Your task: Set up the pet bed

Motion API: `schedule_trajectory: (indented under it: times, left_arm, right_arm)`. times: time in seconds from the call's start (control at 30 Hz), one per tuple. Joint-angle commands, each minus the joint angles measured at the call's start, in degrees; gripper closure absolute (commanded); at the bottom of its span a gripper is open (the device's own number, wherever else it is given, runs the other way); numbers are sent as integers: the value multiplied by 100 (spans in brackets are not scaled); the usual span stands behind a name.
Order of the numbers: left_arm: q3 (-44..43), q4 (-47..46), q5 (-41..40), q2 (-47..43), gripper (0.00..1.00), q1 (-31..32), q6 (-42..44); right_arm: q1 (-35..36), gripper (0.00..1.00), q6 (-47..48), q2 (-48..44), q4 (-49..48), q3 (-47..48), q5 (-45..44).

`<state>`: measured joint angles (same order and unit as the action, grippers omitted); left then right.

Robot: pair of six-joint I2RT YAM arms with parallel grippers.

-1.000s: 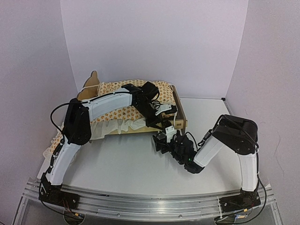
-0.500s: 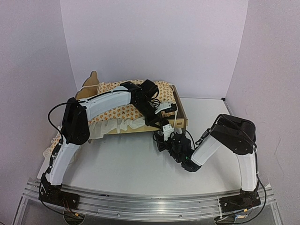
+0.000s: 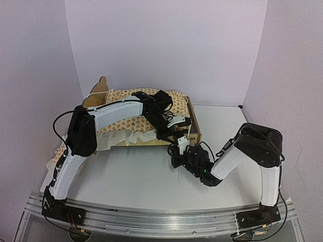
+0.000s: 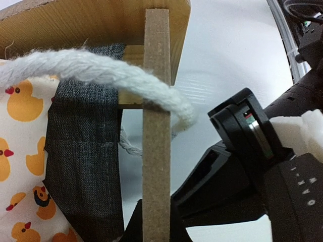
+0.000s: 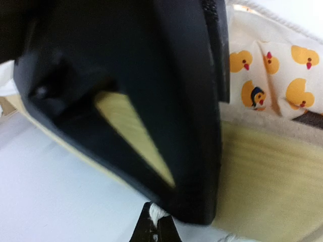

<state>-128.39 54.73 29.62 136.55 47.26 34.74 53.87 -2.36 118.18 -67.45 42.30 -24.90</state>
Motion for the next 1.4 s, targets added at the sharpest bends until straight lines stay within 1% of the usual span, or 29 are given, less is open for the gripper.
schedule_trajectory:
  times: [0.0,0.1,0.17,0.4,0.6,0.67,0.8,0.9,1.0,1.1,1.17,1.3,1.37]
  left_arm:
    - [-9,-738,5,-459,100,-86,115]
    - [197,-1068,-98,-416,100,-127,451]
    - [257,-1165,-129,-360,100,-132,680]
    - [580,-1445,-326,-256,100,-173,1152]
    - [754,-1512,-467,-232,99,-172,1211]
    - [730,-1418,-480,-212,94,-171,1207]
    - [834,-1319,-253,-388,75,-174,1134]
    - [864,-1227,-29,-566,67,-173,1026]
    - [752,-941,315,-706,61,-171,987]
    - [624,-487,787,-871,51,-169,1108]
    - [588,-167,1063,-1012,45,-173,1307]
    - [418,382,1504,-1215,37,-180,1476]
    - [334,675,1678,-1280,35,-178,1582]
  right_arm:
    - [155,100,-952,-604,1053,-149,736]
    - [158,100,-1271,-638,1682,-93,1184]
    - [161,100,-1392,-638,1962,-48,1279]
    - [152,100,-1812,-477,2459,173,1359]
    - [151,100,-2111,-623,2849,315,1736]
    - [153,100,-2226,-766,3293,390,1890]
    - [124,100,-2530,-1192,3871,303,2136]
    - [44,100,-2740,-1406,4206,304,2405]
    - [-37,100,-2820,-1575,4662,440,2795]
    - [-73,100,-2901,-1727,5305,633,3209]
    - [-98,100,-3019,-1948,5628,596,3430]
    - [-174,100,-3121,-2433,6420,482,3809]
    - [-188,100,-3080,-2644,6820,487,3939]
